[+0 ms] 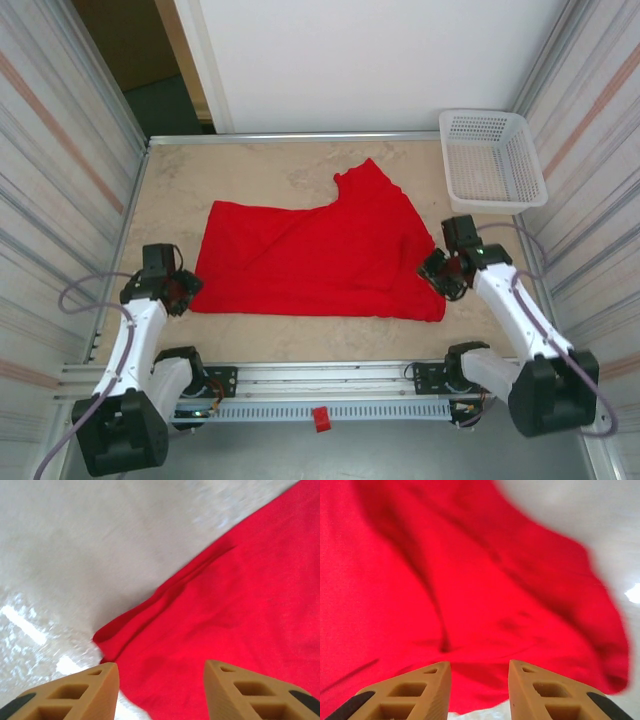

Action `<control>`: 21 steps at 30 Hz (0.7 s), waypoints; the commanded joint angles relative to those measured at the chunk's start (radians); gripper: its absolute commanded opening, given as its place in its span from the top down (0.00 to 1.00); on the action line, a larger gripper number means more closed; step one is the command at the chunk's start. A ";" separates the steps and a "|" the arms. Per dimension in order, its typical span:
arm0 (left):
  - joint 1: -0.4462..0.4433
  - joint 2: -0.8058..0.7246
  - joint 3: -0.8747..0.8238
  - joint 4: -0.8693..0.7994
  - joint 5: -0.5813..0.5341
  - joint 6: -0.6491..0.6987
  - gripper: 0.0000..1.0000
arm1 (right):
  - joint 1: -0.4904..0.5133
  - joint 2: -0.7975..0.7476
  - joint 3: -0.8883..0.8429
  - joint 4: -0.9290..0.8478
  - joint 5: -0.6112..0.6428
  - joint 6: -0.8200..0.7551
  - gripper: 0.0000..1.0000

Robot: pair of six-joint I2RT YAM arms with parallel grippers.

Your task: Fold the inside-out t-shirt

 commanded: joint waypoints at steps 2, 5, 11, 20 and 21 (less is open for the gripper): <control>-0.017 0.060 0.057 0.080 0.059 0.087 0.52 | 0.123 0.159 0.074 0.099 -0.056 -0.035 0.66; -0.059 0.115 0.073 0.120 0.080 0.117 0.51 | 0.193 0.244 0.098 0.111 -0.007 0.007 0.65; -0.100 0.173 0.085 0.171 0.105 0.140 0.51 | 0.273 0.290 0.067 0.098 0.069 0.090 0.62; -0.100 0.194 0.084 0.212 0.121 0.131 0.51 | 0.330 0.359 0.056 0.126 0.113 0.140 0.62; -0.100 0.196 0.084 0.215 0.122 0.129 0.51 | 0.333 0.370 0.059 0.130 0.115 0.140 0.63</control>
